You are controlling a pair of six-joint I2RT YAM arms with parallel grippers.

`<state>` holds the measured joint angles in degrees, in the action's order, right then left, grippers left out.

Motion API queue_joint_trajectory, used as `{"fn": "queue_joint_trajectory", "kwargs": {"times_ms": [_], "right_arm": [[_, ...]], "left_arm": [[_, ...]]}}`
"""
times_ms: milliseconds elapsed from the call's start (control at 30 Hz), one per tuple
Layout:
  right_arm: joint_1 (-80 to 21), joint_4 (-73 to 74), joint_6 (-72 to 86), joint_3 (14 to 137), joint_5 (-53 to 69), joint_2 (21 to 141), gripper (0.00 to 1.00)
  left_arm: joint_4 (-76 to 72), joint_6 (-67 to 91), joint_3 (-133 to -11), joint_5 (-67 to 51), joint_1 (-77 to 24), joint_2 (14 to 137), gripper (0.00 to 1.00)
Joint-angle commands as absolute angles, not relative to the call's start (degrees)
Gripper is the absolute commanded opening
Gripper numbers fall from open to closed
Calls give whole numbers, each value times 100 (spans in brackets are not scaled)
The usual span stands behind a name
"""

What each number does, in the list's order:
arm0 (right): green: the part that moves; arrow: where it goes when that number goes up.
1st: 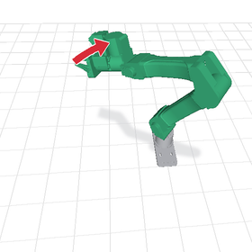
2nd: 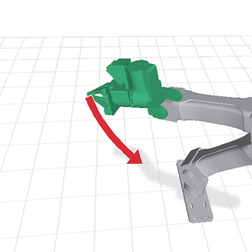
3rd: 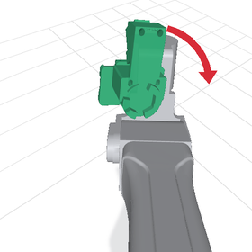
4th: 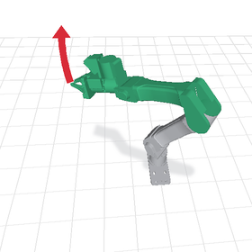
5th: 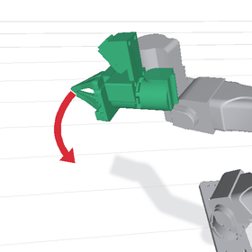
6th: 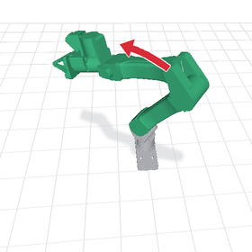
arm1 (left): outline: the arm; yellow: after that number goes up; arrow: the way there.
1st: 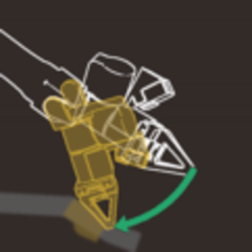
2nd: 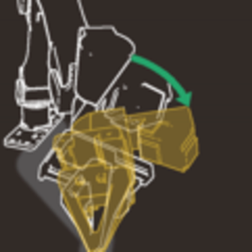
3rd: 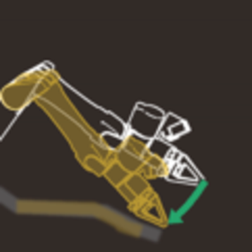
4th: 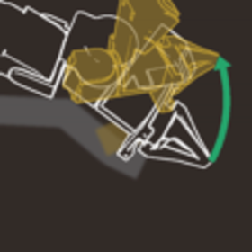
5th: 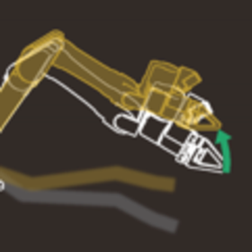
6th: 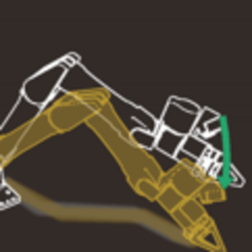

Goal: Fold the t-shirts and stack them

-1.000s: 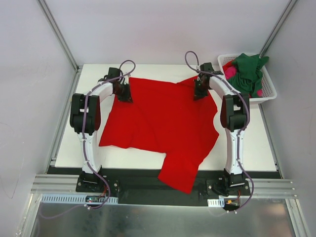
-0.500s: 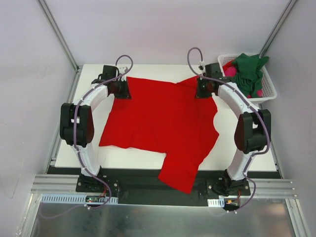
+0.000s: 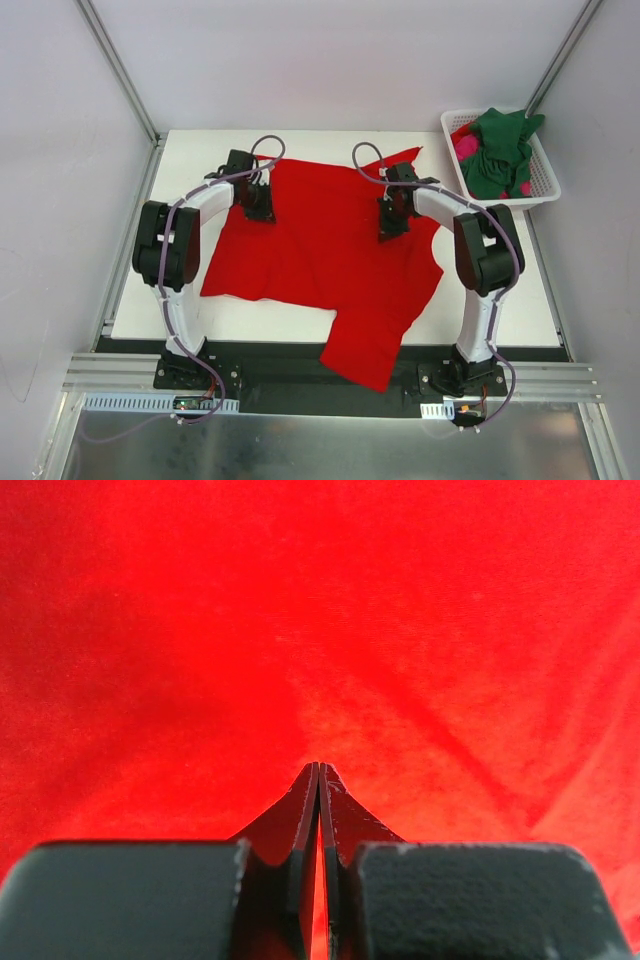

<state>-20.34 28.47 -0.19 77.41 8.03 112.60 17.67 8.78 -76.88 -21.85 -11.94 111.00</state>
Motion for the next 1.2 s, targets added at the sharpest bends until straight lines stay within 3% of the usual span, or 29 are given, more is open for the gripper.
{"fn": "queue_joint_trajectory", "kwargs": {"times_ms": [0,567,1167], "right_arm": [[-2013,3119,88,8356,818,11733,2],[-1899,3788,-202,9851,563,12735,1],[-1275,4324,-351,11153,176,13218,1]], "left_arm": [[1722,1002,-7848,-2030,-1169,11381,0],[2074,1098,-9017,-2057,-880,12489,0],[2188,1309,-8947,-2109,-413,12269,0]]}}
